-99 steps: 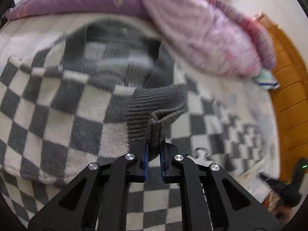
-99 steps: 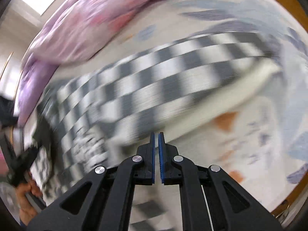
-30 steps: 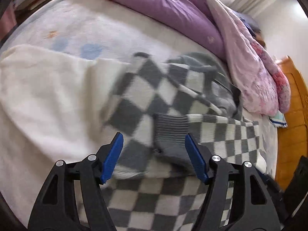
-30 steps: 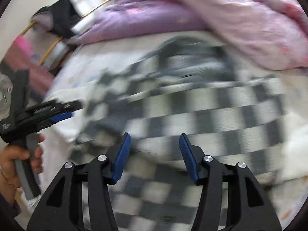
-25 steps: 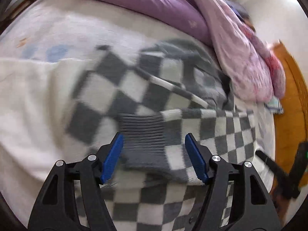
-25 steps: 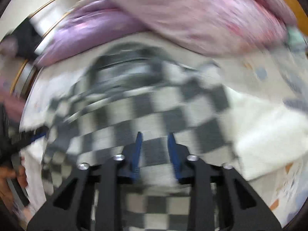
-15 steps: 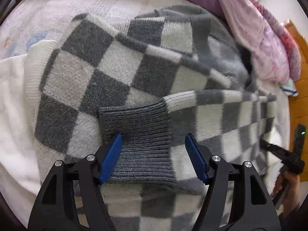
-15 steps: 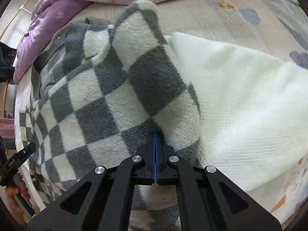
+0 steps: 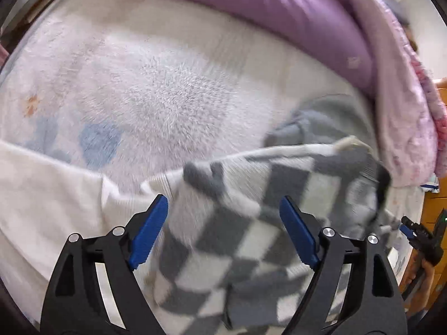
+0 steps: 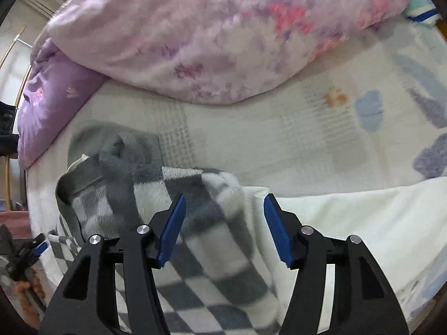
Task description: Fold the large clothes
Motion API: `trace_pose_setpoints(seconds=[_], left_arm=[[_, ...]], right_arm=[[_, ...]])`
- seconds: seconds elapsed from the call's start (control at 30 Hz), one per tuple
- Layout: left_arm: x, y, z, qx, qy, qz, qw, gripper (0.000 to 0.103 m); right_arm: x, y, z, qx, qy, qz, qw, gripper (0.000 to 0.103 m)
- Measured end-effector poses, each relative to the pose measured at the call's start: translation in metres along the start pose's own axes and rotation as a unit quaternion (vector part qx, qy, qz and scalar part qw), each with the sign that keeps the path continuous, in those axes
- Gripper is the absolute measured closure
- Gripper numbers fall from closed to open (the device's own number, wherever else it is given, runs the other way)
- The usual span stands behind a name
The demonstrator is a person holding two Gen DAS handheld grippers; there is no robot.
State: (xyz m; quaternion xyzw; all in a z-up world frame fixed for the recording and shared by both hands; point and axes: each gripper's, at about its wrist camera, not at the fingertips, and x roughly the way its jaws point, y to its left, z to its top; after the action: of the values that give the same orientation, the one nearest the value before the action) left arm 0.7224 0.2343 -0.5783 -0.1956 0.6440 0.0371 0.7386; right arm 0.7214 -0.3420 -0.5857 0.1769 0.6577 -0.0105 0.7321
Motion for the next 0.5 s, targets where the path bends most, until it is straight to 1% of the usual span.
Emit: trace_pose_setpoints(seconds=[0.03,0.07,0.13,0.17,0.2,0.23,0.27,0.3,0.33,0.37,0.4,0.5], left_arm=[[0.01,0.005,0.006,-0.003,0.017,0.003,0.9998,0.021],[0.02,0.009,0.01,-0.006,0.031,0.017,0.9993,0.021],[0.036,0.01,0.013,0.004,0.049,0.037,0.9981,0.022],[0.041,0.011,0.014,0.008,0.055,0.043,0.9975,0.026],[0.044,0.011,0.015,0.01,0.058,0.044,0.9973,0.03],[0.048,0.01,0.016,0.017,0.063,0.044,0.9969,0.044],[0.05,0.007,0.016,0.024,0.062,0.051,0.9965,0.058],[0.05,0.005,0.015,0.036,0.057,0.052,0.9963,0.065],[0.049,0.002,0.015,0.047,0.054,0.053,0.9961,0.074],[0.045,-0.002,0.013,0.058,0.043,0.057,0.9957,0.078],[0.039,-0.005,0.01,0.063,0.031,0.055,0.996,0.08],[0.008,-0.014,-0.008,0.089,-0.018,0.05,0.9946,0.082]], right_arm=[[0.008,0.001,0.003,0.003,0.013,-0.003,1.0,0.048],[0.016,0.0,0.005,0.005,0.021,-0.013,1.0,0.048],[0.03,0.003,0.006,-0.011,0.044,-0.025,0.999,0.048],[0.035,0.004,0.006,-0.013,0.049,-0.024,0.998,0.051],[0.038,0.005,0.006,-0.016,0.054,-0.022,0.998,0.063],[0.04,0.004,0.005,-0.015,0.055,-0.018,0.998,0.075],[0.041,0.003,0.005,-0.013,0.051,-0.019,0.998,0.076],[0.04,0.003,0.004,-0.016,0.045,-0.02,0.999,0.081],[0.038,0.004,0.002,-0.021,0.042,-0.021,0.999,0.082],[0.033,0.004,-0.001,-0.028,0.03,-0.026,0.999,0.083],[0.028,0.005,-0.004,-0.032,0.021,-0.028,0.999,0.084],[0.001,0.006,-0.017,-0.042,-0.018,-0.018,0.999,0.085]])
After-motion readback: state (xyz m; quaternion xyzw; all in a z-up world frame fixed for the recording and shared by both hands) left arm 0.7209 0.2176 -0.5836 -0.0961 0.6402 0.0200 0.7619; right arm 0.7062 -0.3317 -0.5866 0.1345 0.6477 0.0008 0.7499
